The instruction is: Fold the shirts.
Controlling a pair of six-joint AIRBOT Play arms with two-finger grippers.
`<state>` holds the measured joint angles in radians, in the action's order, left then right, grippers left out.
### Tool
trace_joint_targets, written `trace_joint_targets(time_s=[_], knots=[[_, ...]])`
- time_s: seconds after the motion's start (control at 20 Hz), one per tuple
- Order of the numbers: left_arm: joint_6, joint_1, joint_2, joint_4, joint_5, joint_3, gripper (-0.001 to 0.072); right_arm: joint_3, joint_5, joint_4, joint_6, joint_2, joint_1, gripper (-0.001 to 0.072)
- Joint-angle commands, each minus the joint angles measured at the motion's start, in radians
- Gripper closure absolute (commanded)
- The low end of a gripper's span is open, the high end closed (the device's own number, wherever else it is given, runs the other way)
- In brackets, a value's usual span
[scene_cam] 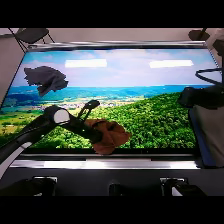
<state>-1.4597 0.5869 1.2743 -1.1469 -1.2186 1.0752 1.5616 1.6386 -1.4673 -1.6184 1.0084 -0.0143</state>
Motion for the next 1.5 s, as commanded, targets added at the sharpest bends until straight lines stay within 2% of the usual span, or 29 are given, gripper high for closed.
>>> trace_joint_targets(time_s=[0.0,0.15,0.3,0.45,0.55,0.65,0.75,0.85,1.0,1.1,1.25,1.4,1.45], knots=[[0.032,-0.016,0.087,-0.034,-0.099,0.083,-0.0002,-0.001,0.001,0.001,-0.012,0.041,-0.001,0.0143],[0.032,-0.130,0.013,-0.132,-0.198,0.236,-0.0002,-0.001,0.002,0.042,-0.012,0.132,-0.001,0.0138],[0.021,-0.298,-0.087,-0.181,-0.203,0.267,0.0007,-0.025,0.004,0.164,-0.001,0.248,-0.001,0.0137],[-0.071,-0.427,-0.080,-0.175,-0.194,0.183,0.0014,-0.115,-0.009,0.246,0.011,0.330,-0.002,0.0138],[-0.096,-0.468,-0.046,-0.098,-0.119,0.052,0.0014,-0.203,-0.026,0.267,0.014,0.352,-0.002,0.0139],[-0.097,-0.476,0.002,0.027,0.028,-0.075,0.0018,-0.290,-0.041,0.271,0.023,0.353,-0.002,0.0139],[-0.095,-0.470,0.062,0.196,0.159,-0.152,0.0113,-0.354,-0.051,0.271,0.031,0.353,-0.002,0.0140],[-0.080,-0.451,0.127,0.333,0.245,-0.167,0.0117,-0.394,-0.071,0.275,0.038,0.353,-0.002,0.0139],[-0.063,-0.418,0.192,0.413,0.337,-0.165,0.0121,-0.460,-0.082,0.345,0.091,0.353,-0.002,0.0134],[-0.045,-0.413,0.216,0.432,0.349,-0.165,0.0148,-0.507,-0.106,0.375,0.102,0.353,-0.002,0.0099],[-0.024,-0.413,0.231,0.433,0.348,-0.165,0.0662,-0.571,-0.173,0.409,0.112,0.354,-0.005,0.0099],[0.004,-0.413,0.223,0.432,0.332,-0.165,0.0670,-0.632,-0.254,0.444,0.116,0.356,-0.079,0.0096],[0.016,-0.413,0.220,0.432,0.322,-0.165,0.0670,-0.652,-0.305,0.463,0.116,0.359,-0.118,0.0072]])
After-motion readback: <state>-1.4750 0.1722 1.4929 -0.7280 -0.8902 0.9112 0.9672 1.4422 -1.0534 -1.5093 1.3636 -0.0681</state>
